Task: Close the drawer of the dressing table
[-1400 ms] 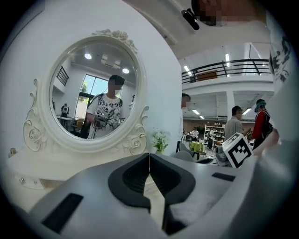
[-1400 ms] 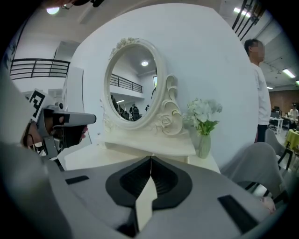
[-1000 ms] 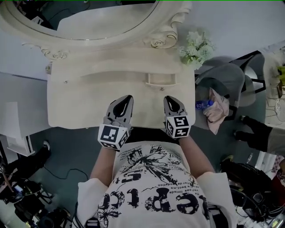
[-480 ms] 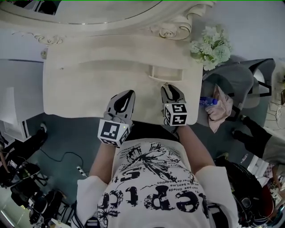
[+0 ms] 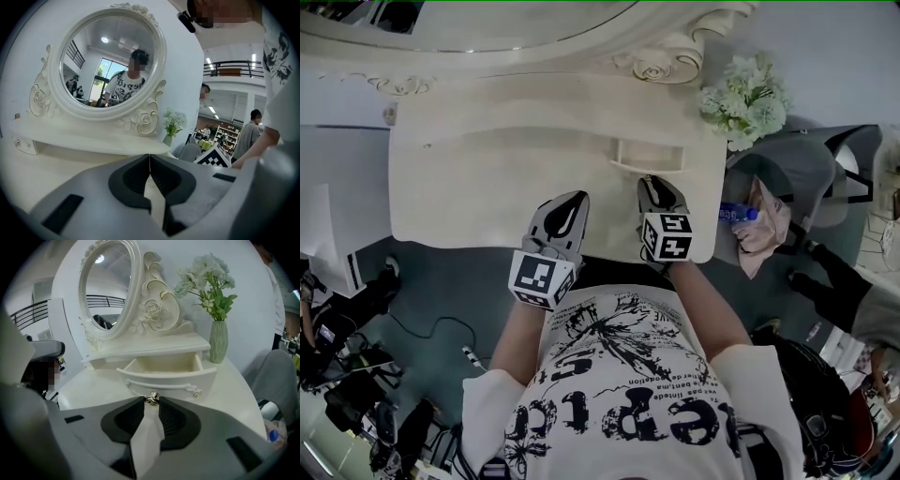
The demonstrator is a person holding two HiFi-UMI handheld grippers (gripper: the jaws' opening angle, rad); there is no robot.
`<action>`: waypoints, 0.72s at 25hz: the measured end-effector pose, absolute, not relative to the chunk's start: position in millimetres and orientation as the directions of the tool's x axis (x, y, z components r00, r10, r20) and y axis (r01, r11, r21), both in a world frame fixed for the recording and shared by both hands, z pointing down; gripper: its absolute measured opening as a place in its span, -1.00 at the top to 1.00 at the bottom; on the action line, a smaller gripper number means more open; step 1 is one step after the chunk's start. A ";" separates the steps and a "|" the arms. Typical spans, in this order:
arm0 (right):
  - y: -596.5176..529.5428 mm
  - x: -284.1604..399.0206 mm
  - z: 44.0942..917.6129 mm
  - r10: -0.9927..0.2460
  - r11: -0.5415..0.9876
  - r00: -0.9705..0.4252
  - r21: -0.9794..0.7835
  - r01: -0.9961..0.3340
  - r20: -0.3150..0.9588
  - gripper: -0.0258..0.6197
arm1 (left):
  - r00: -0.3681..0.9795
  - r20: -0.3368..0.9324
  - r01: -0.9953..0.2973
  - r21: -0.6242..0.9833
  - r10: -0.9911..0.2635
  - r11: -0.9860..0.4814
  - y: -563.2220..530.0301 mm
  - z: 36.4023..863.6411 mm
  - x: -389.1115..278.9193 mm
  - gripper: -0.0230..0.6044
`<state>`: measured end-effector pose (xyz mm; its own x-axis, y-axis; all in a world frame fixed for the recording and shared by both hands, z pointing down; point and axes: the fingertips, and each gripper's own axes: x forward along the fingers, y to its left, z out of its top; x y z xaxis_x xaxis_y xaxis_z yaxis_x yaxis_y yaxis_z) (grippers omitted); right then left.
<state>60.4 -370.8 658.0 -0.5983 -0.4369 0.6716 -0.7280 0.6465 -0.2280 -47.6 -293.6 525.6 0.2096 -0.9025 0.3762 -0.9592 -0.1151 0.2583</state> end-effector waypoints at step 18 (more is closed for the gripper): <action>-427.4 38.2 655.7 -0.472 0.634 -0.559 -0.178 -0.753 0.682 0.58 | 0.201 0.368 -0.965 0.236 -0.908 -0.118 -319.7 515.3 -57.7 0.86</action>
<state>38.2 -427.4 655.7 -0.5587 -0.4722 0.6818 -0.7526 0.6341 -0.1776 -57.7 -319.7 515.3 0.2014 -0.9076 0.3683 -0.9646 -0.1184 0.2357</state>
